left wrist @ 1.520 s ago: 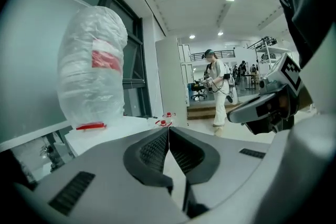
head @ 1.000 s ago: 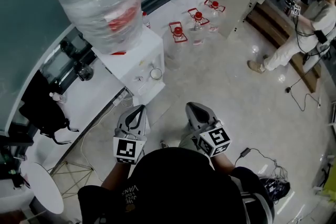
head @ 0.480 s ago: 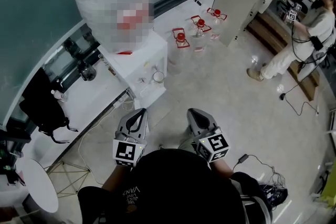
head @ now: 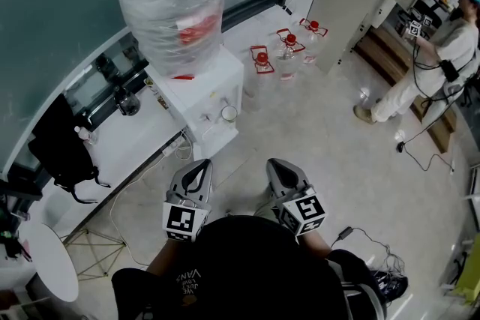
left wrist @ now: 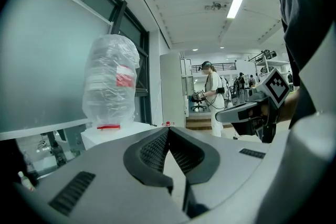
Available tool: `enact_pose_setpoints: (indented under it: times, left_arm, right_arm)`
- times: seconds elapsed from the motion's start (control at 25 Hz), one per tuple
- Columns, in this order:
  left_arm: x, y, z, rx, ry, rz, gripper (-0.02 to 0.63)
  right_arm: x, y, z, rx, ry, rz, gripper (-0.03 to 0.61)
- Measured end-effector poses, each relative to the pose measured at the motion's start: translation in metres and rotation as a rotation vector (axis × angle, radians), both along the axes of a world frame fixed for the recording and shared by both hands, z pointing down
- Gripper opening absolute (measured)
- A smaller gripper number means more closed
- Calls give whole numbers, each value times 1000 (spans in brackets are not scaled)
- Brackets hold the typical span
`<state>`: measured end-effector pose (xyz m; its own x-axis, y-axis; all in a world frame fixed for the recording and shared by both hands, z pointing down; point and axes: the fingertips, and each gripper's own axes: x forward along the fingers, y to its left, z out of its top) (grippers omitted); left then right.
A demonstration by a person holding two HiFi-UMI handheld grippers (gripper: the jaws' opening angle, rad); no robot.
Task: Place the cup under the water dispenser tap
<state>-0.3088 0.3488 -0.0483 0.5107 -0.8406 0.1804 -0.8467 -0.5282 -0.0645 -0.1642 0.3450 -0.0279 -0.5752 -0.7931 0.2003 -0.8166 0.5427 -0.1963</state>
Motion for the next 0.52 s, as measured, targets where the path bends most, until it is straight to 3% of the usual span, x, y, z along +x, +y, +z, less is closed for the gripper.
enact_pose_setpoints:
  times: [0.12,0.28,0.52]
  left_arm:
    - [-2,1,4,-3,-18,0,18]
    - [-1,1,1,-7,16,-12,18]
    - [0,1,7,-2,-23,-3,18]
  right_arm:
    - [-1,1,-1,3,0,-2,43]
    - [1,0,0,5,-1,3,43]
    - [4,0,-1,7,4,4,43]
